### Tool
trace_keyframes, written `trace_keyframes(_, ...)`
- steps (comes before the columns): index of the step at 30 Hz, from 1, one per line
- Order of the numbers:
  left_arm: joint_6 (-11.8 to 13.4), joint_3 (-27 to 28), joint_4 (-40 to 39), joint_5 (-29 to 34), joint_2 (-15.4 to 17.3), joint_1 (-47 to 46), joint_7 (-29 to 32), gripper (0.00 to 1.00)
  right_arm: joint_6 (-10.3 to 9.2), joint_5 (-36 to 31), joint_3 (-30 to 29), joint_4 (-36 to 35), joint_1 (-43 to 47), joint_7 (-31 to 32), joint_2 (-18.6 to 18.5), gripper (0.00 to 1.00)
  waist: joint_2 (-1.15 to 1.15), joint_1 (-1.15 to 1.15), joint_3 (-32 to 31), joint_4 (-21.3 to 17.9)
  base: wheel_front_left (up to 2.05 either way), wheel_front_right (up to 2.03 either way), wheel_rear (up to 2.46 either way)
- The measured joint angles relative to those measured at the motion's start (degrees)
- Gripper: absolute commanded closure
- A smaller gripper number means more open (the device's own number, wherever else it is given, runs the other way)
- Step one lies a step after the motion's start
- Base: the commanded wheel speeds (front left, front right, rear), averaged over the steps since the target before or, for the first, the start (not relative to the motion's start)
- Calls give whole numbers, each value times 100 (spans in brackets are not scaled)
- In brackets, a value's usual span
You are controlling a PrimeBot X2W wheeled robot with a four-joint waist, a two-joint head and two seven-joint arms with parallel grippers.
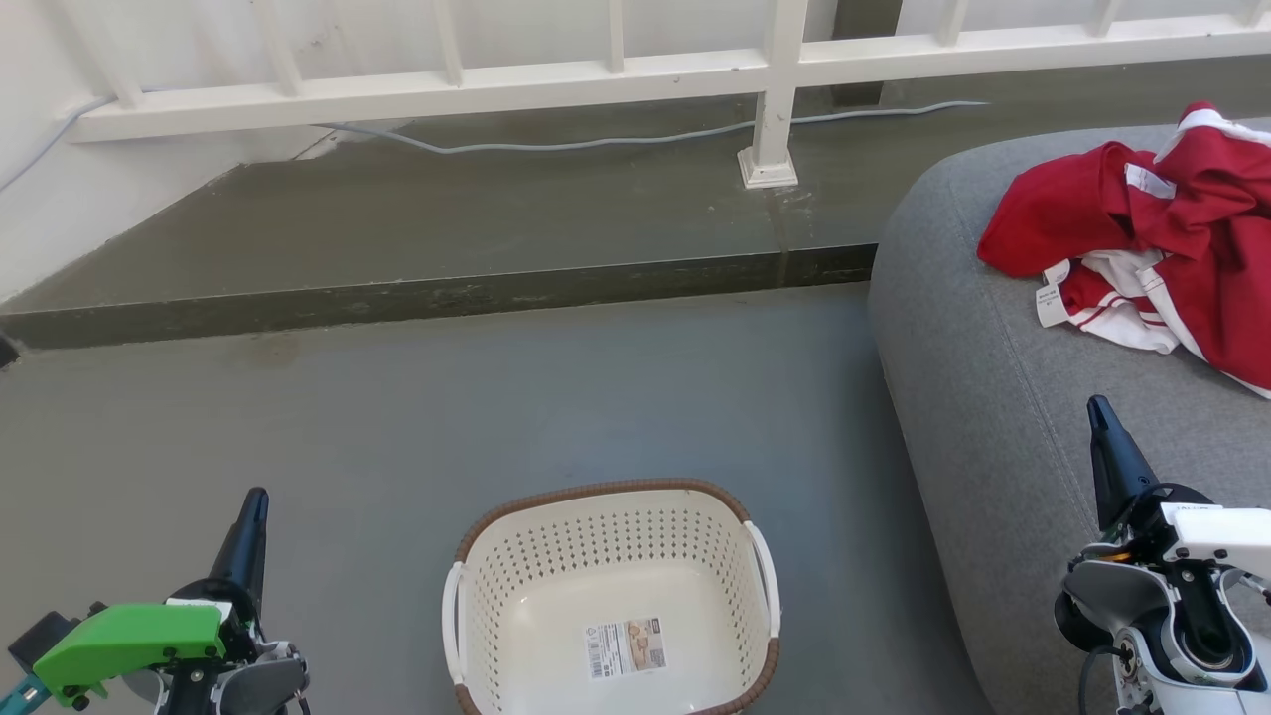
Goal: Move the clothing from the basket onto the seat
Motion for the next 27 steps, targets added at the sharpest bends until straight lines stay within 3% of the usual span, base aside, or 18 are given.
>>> trace_keyframes(27,-7,5,49,0,-4,-12,14,100,44,0,-4,0,0,1,0,100,0,0,-1,1,0,0,0)
